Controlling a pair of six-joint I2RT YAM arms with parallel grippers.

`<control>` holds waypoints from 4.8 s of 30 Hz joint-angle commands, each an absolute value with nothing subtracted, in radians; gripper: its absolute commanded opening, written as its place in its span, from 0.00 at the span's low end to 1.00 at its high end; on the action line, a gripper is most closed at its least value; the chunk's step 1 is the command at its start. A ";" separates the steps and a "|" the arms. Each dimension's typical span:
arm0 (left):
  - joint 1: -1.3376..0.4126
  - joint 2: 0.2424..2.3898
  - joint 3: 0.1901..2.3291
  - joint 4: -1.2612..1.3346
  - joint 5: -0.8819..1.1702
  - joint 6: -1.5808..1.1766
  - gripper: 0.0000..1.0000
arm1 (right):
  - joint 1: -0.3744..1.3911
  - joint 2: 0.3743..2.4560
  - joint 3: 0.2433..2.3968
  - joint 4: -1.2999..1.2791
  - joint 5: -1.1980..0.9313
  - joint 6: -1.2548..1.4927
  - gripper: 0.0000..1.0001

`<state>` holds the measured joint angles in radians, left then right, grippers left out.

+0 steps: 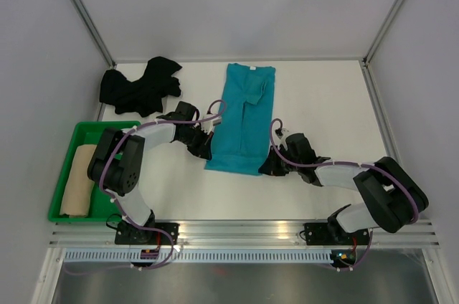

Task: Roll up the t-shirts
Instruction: Roll the tshirt

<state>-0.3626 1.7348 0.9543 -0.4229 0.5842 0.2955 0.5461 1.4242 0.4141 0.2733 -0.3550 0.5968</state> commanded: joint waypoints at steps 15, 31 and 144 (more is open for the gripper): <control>-0.387 1.677 0.942 -0.428 0.571 0.287 0.02 | 0.543 1.307 0.370 0.075 -0.382 0.592 0.00; -0.439 1.663 0.968 -0.448 0.578 0.284 0.34 | 0.463 1.226 0.383 -0.089 -0.394 0.497 0.22; -0.621 1.548 0.965 -1.000 0.653 0.857 0.06 | 0.945 1.201 0.617 -0.465 -0.382 -0.629 0.00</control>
